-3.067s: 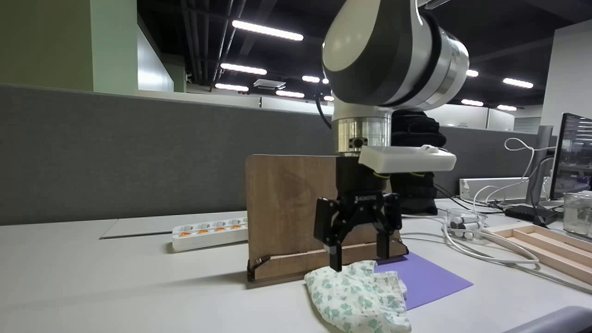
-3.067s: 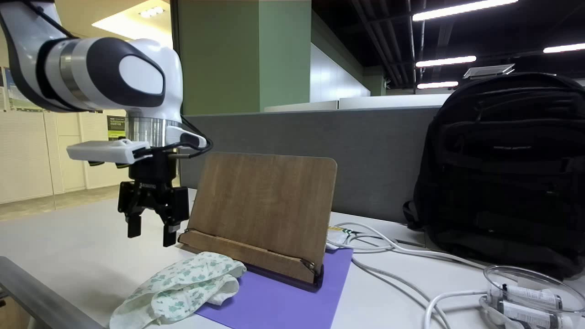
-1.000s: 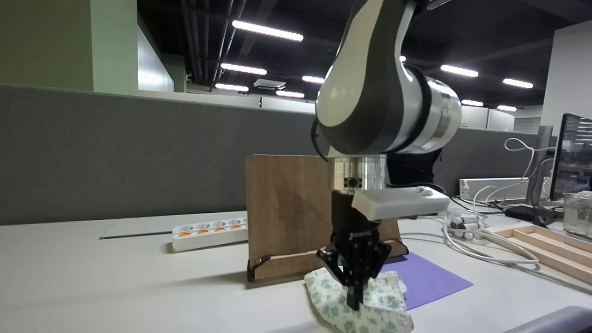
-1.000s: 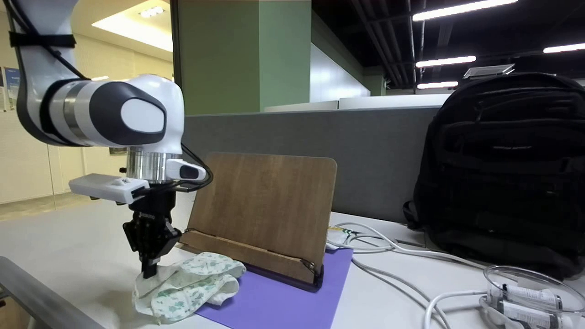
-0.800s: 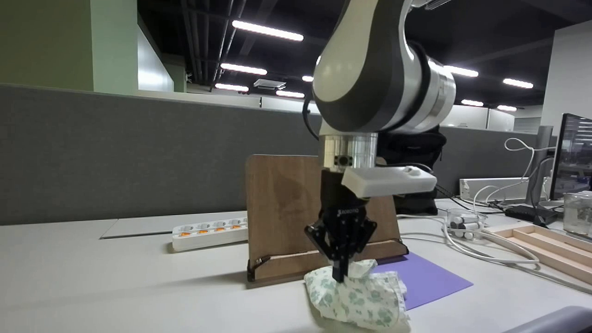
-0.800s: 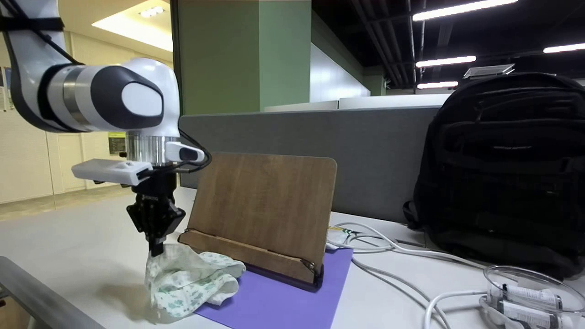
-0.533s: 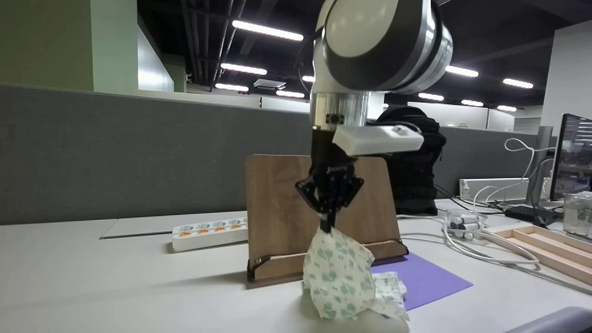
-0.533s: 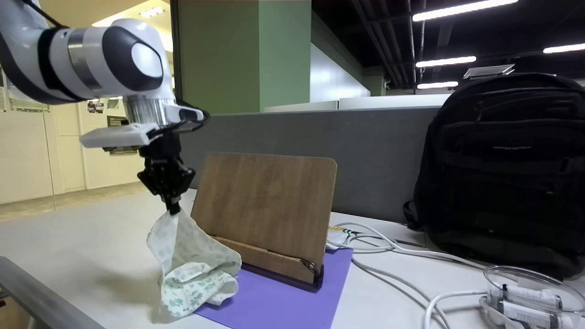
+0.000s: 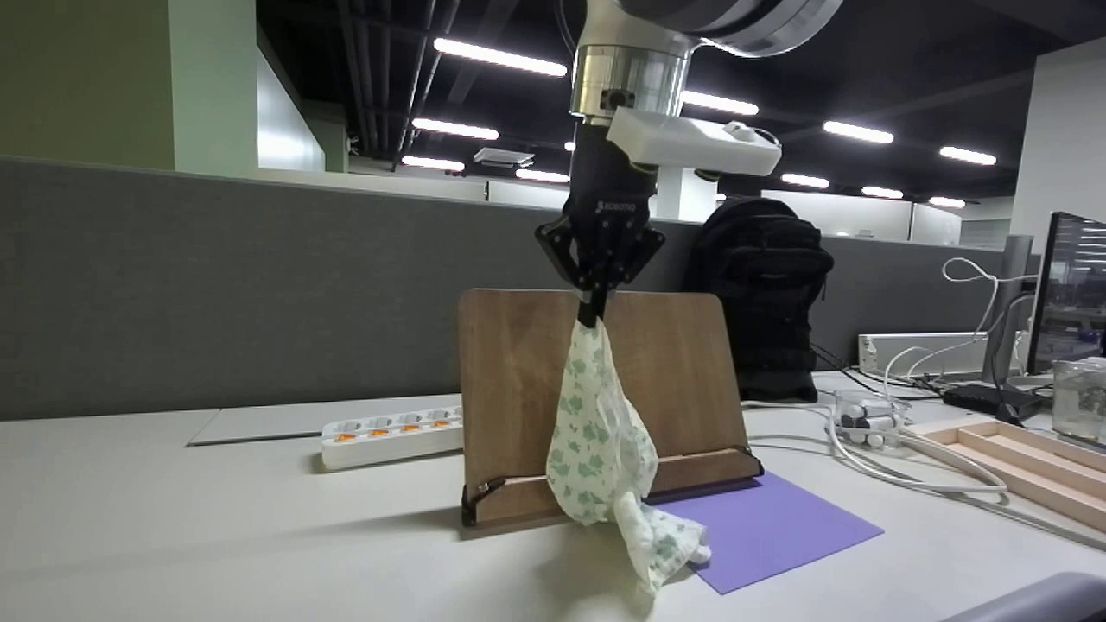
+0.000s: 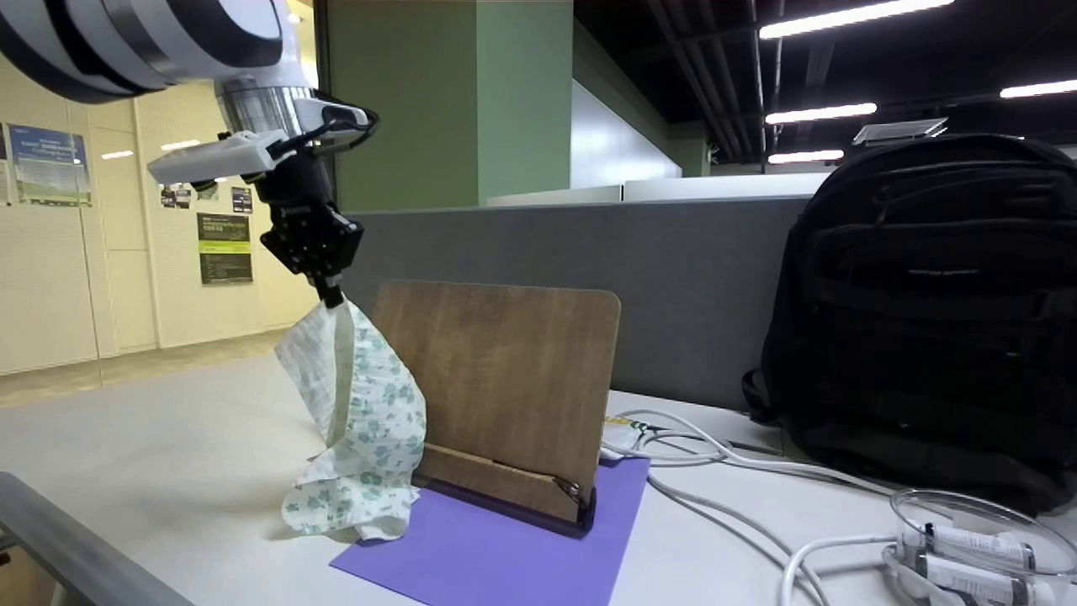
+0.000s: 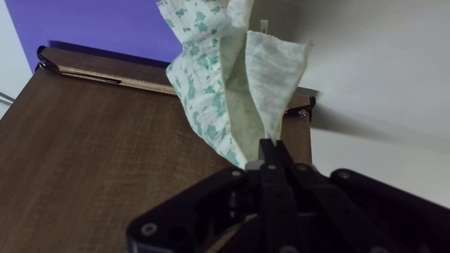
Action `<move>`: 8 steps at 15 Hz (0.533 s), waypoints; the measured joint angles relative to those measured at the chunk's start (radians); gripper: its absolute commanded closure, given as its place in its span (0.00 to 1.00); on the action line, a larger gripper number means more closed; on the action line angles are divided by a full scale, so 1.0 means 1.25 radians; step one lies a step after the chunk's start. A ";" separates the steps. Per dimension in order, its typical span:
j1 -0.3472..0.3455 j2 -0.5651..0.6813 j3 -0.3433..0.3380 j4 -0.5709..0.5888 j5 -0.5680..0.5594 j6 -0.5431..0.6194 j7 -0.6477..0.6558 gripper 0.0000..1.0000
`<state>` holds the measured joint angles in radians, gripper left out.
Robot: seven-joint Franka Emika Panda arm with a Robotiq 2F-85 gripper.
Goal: Hang the white cloth on the wooden bard
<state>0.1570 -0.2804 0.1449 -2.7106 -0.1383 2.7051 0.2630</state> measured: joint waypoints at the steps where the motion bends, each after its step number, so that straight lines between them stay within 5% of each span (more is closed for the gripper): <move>1: -0.002 0.001 0.003 0.000 0.002 0.000 -0.003 1.00; 4: -0.031 -0.002 0.032 0.001 -0.029 0.009 0.004 1.00; 8: -0.135 -0.048 0.084 0.023 -0.162 0.012 0.062 1.00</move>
<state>-0.0112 -0.3408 0.2501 -2.6824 -0.3402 2.7204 0.3409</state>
